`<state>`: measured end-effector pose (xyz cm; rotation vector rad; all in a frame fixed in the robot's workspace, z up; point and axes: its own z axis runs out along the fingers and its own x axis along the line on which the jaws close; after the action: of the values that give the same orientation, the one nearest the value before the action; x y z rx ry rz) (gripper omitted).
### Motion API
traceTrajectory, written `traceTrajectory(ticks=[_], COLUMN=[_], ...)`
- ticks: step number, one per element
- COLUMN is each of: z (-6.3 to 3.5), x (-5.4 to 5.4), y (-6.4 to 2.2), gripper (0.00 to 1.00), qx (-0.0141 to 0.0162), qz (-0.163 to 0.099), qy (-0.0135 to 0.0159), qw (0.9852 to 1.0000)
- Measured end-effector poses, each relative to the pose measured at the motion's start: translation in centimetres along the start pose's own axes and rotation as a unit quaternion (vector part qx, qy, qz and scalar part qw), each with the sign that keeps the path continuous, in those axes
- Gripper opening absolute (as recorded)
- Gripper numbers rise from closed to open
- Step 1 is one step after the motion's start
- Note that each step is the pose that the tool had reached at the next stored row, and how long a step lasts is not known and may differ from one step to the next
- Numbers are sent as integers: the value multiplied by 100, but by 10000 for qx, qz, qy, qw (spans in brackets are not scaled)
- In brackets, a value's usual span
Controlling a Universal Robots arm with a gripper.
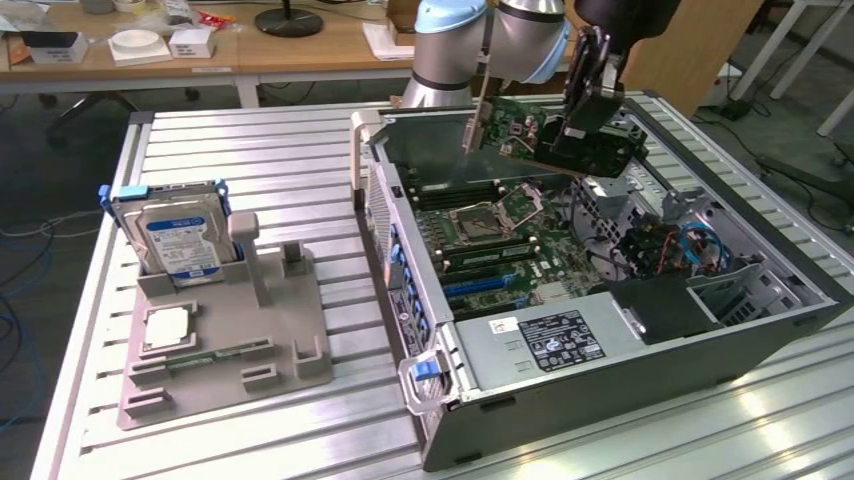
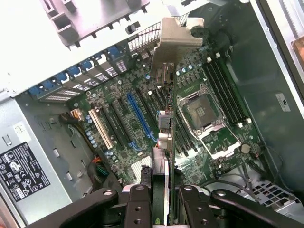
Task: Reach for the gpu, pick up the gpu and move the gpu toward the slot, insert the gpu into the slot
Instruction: 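Insert the gpu into the slot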
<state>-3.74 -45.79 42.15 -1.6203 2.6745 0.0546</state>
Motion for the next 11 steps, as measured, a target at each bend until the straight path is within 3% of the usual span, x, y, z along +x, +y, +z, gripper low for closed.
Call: traceTrajectory(ticks=[11], z=[-1], x=[11], y=[-5], gripper=[27], qx=[-13], qz=[-352], qy=[5], qw=[9994])
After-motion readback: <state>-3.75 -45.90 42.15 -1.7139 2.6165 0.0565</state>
